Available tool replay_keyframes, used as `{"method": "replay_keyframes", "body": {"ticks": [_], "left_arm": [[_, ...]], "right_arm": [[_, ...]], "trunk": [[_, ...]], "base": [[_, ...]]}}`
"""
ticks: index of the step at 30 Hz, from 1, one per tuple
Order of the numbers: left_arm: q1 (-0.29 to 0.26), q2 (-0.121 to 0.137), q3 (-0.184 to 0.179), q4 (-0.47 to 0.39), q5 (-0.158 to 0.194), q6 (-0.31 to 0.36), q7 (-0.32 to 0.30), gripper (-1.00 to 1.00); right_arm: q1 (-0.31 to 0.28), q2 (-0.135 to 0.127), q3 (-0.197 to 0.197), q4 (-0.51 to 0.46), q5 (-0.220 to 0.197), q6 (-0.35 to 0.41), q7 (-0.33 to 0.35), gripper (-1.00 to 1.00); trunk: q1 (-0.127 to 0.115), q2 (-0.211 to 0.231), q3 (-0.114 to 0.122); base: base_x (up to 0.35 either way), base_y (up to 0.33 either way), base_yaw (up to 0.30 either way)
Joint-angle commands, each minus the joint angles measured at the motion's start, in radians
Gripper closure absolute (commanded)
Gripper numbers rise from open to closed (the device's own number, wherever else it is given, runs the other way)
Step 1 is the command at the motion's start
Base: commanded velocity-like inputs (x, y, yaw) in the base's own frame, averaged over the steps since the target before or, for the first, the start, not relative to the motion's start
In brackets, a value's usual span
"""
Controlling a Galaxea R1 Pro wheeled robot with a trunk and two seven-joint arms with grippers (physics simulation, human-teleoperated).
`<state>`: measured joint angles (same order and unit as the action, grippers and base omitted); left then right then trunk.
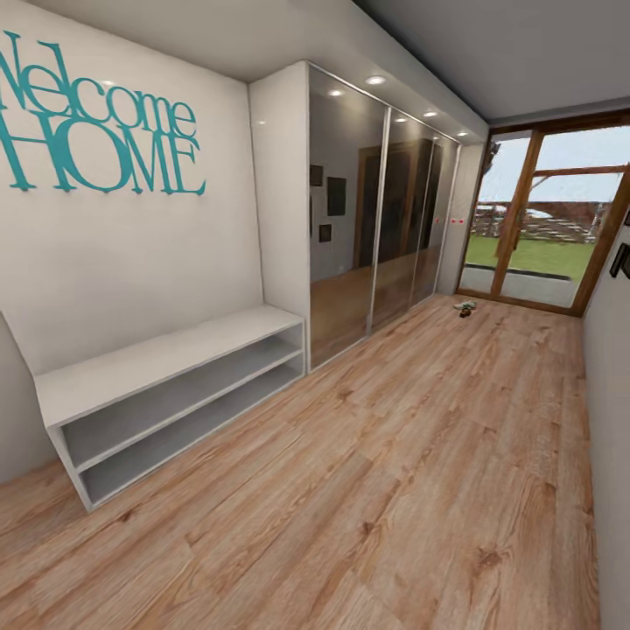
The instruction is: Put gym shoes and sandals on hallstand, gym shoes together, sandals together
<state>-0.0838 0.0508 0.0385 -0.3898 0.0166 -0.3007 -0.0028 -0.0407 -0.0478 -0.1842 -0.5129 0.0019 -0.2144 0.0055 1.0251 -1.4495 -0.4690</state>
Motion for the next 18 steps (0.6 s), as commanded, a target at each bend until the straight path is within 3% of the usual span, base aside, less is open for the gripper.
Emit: {"method": "replay_keyframes", "body": {"ticks": [1,18], "left_arm": [[-0.001,0.0,0.001,0.001,0.002,-0.003,0.0,-1.0],[-0.001,0.0,0.001,0.002,0.001,-0.003,0.0,-1.0]], "right_arm": [[-0.001,0.0,-0.001,0.001,0.0,-0.003,0.001,-1.0],[-0.001,0.001,-0.001,0.003,0.0,-0.003,-0.001,-1.0]], "trunk": [[0.0,-0.001,-0.001],[0.0,-0.001,-0.001]], "base": [[0.0,-0.102,0.0],[0.0,-0.023,0.0]]}}
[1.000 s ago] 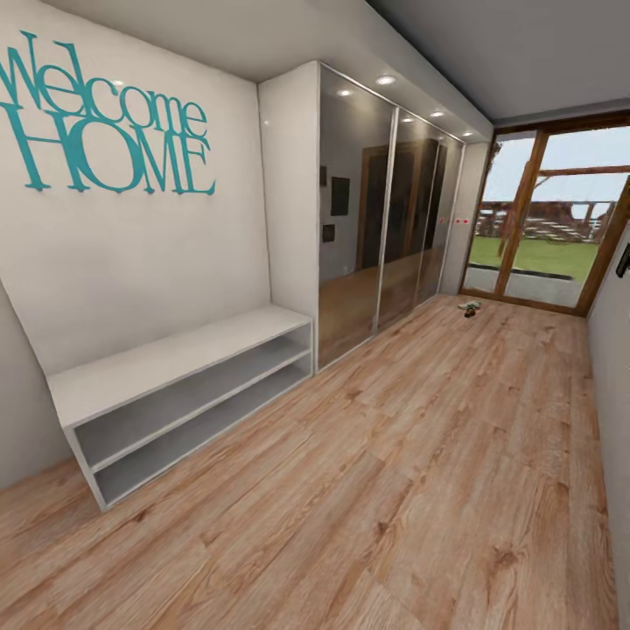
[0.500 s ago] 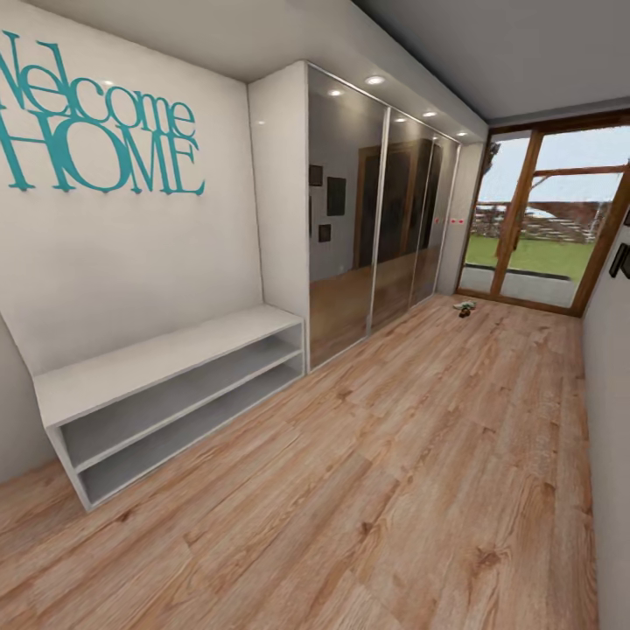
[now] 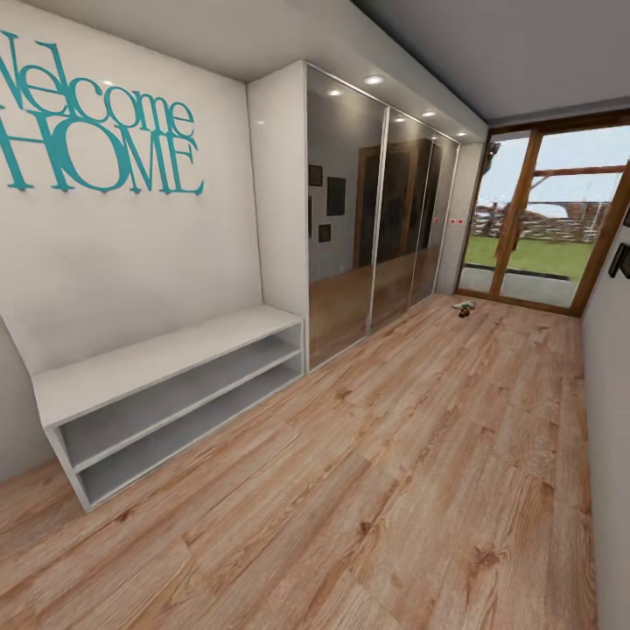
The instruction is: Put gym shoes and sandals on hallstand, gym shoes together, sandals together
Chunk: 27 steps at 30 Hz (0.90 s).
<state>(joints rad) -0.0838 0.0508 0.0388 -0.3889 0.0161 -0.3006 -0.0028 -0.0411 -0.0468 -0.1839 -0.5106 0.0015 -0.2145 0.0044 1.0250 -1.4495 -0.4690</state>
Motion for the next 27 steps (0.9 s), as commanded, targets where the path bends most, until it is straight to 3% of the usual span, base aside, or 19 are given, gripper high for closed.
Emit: {"method": "replay_keyframes", "body": {"ticks": [1,12,27], "left_arm": [[-0.001,0.0,0.001,0.001,0.001,-0.003,0.0,-1.0],[-0.001,0.0,0.002,0.013,0.002,-0.003,0.0,-1.0],[-0.001,0.0,0.013,0.022,0.004,-0.003,0.0,-1.0]], "right_arm": [[-0.001,0.0,-0.002,0.001,0.0,-0.003,0.0,-1.0],[-0.001,0.0,-0.002,0.003,0.0,-0.003,0.0,-1.0],[0.0,0.0,-0.002,0.003,0.001,-0.003,0.0,-1.0]], "trunk": [[0.0,-0.001,-0.001],[0.0,-0.001,-0.001],[0.0,-0.001,-0.001]], "base": [[-0.023,-0.011,0.0],[-0.123,-0.092,0.0],[-0.017,-0.012,0.022]]}}
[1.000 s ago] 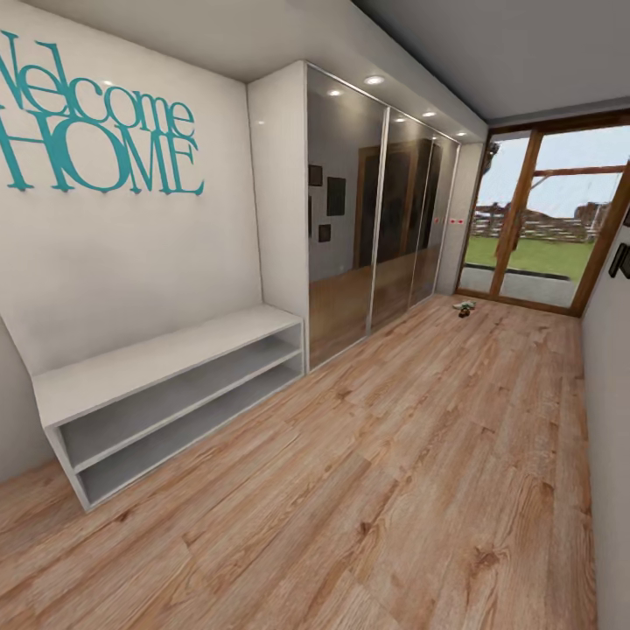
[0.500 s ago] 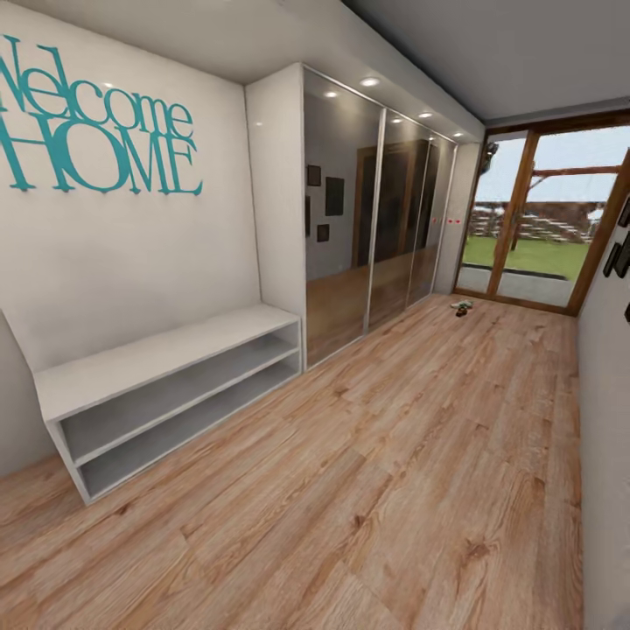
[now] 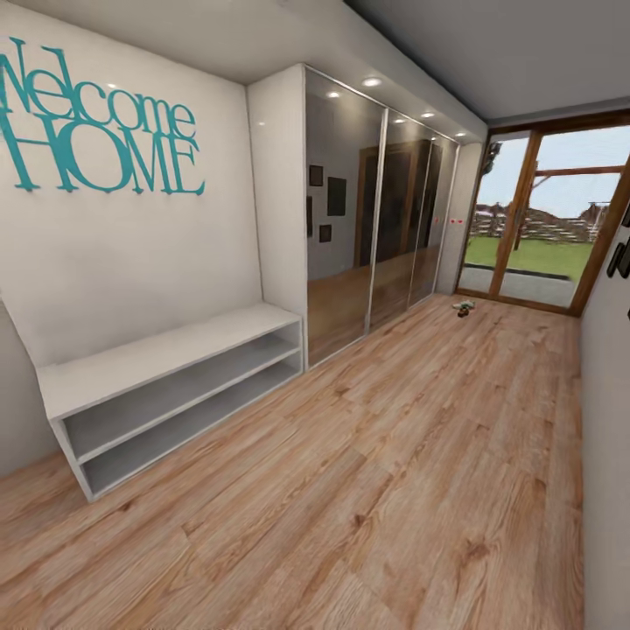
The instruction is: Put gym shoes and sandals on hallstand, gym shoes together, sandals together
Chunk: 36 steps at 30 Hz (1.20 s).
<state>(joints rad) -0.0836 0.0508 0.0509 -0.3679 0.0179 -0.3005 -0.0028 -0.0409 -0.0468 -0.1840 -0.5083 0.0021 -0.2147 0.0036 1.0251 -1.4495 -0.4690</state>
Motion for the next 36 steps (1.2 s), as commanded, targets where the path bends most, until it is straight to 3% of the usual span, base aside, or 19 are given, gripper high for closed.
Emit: {"method": "replay_keyframes", "body": {"ticks": [1,29,36], "left_arm": [[-0.001,0.0,0.008,0.001,0.002,-0.003,-0.001,-1.0],[-0.001,-0.002,0.014,0.001,0.001,-0.004,-0.002,-1.0],[-0.001,-0.002,0.014,0.001,0.001,-0.005,-0.003,-1.0]], "right_arm": [[-0.001,0.0,-0.002,0.001,0.0,-0.004,0.0,-1.0],[-0.001,0.0,-0.002,0.001,-0.001,-0.004,-0.001,-1.0],[-0.001,0.0,-0.003,0.001,-0.001,-0.005,-0.001,-1.0]], "trunk": [[0.0,-0.001,-0.001],[0.0,-0.001,-0.001],[0.0,-0.001,-0.001]], "base": [[-0.001,-0.001,0.211],[0.0,0.0,0.266],[0.0,0.0,0.064]]}}
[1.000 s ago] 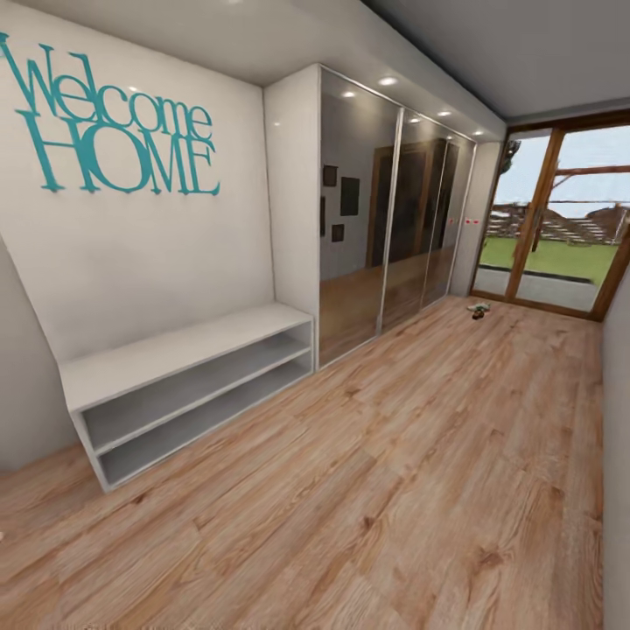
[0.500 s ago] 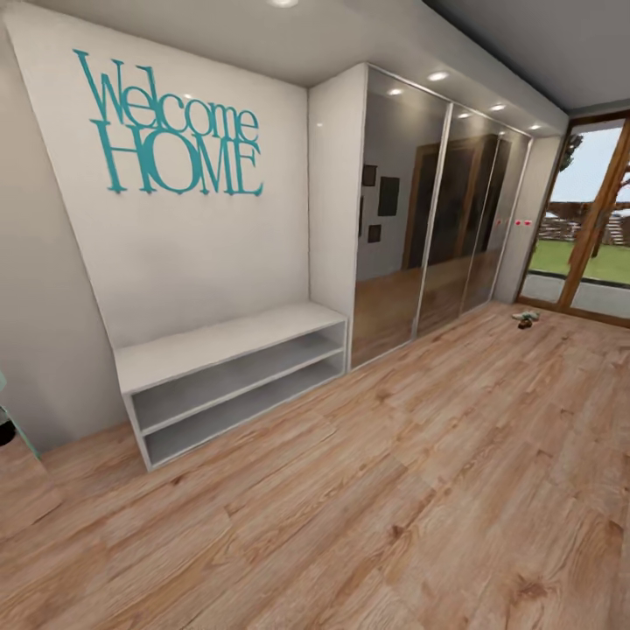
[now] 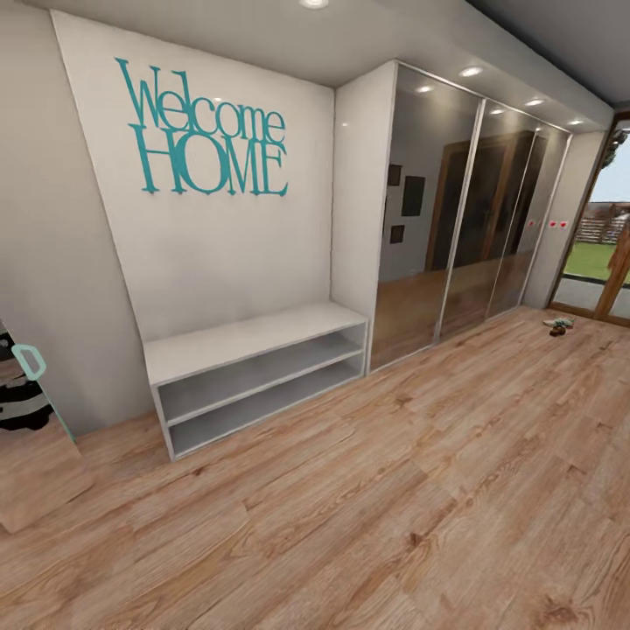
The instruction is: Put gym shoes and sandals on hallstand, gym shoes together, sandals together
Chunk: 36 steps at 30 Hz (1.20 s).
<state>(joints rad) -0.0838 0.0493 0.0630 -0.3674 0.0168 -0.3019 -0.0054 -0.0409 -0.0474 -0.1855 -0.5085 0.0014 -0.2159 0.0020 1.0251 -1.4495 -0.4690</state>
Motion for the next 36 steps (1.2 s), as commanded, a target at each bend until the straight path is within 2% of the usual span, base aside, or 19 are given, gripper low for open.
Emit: {"method": "replay_keyframes", "body": {"ticks": [1,23,36], "left_arm": [[-0.001,0.0,0.001,0.001,0.002,-0.003,-0.001,-1.0],[-0.001,0.0,0.001,0.001,0.003,-0.003,0.0,-1.0],[-0.001,0.0,0.001,0.001,0.003,-0.002,0.0,-1.0]], "right_arm": [[-0.001,0.0,-0.002,0.001,0.0,-0.003,0.0,-1.0],[0.0,0.001,-0.002,0.001,0.0,-0.003,0.002,-1.0],[0.0,0.001,-0.002,0.001,0.0,-0.003,0.004,-1.0]], "trunk": [[0.0,-0.001,-0.001],[0.0,-0.001,-0.001],[0.0,-0.001,0.005]], "base": [[0.0,0.0,0.011],[-0.039,-0.033,-0.002],[0.0,0.0,-0.114]]}}
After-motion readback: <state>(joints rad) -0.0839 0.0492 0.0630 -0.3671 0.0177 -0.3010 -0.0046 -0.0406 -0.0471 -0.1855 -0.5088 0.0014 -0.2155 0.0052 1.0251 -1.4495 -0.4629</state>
